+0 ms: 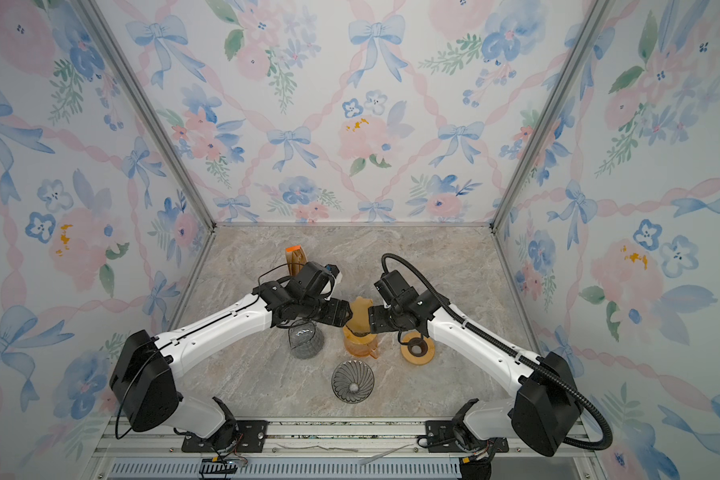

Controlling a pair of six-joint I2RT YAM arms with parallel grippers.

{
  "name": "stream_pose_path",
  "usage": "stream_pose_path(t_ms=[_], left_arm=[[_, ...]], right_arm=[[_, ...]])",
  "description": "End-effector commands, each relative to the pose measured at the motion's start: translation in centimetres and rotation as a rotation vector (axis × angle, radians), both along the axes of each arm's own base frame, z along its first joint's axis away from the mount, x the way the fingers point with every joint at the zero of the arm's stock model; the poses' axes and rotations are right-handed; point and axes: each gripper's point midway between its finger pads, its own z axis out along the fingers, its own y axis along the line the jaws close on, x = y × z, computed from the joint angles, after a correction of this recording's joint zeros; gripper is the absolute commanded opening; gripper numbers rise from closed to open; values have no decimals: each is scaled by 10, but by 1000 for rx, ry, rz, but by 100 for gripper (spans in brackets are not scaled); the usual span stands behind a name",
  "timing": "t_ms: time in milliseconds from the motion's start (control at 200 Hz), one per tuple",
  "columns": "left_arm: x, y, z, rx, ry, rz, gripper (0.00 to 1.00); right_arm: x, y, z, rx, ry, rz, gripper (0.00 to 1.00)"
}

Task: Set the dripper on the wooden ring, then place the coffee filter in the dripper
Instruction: 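Pinch the brown filter rim with both grippers and press it into the dripper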

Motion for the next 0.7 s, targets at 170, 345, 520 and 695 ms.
stream_pose_path(t_ms=[170, 345, 520, 695], left_arm=[[6, -3, -7, 21, 7, 17, 82], [9, -10, 2, -4, 1, 8, 82], [7, -14, 13, -34, -10, -16, 83], [9, -7, 20, -33, -41, -18, 84]], right_arm=[[5, -2, 10, 16, -25, -28, 76], [7, 6, 28, 75, -60, -5, 76], [11, 5, 40, 125, -78, -9, 77], [15, 3, 40, 114, -75, -13, 76]])
